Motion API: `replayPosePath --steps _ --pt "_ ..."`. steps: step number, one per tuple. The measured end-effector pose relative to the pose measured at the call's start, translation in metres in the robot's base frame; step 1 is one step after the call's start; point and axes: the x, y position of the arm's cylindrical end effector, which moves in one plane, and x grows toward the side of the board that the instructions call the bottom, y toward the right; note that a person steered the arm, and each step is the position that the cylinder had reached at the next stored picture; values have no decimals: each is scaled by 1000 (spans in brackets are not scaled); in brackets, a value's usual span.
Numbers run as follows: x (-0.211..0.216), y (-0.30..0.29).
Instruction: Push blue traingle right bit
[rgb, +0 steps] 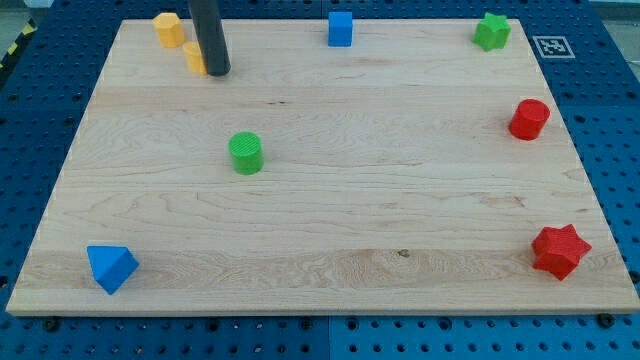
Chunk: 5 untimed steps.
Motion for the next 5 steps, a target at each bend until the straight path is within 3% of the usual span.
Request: replayPosePath --steps 3,5 --pt "-24 -29" --pt "74 51"
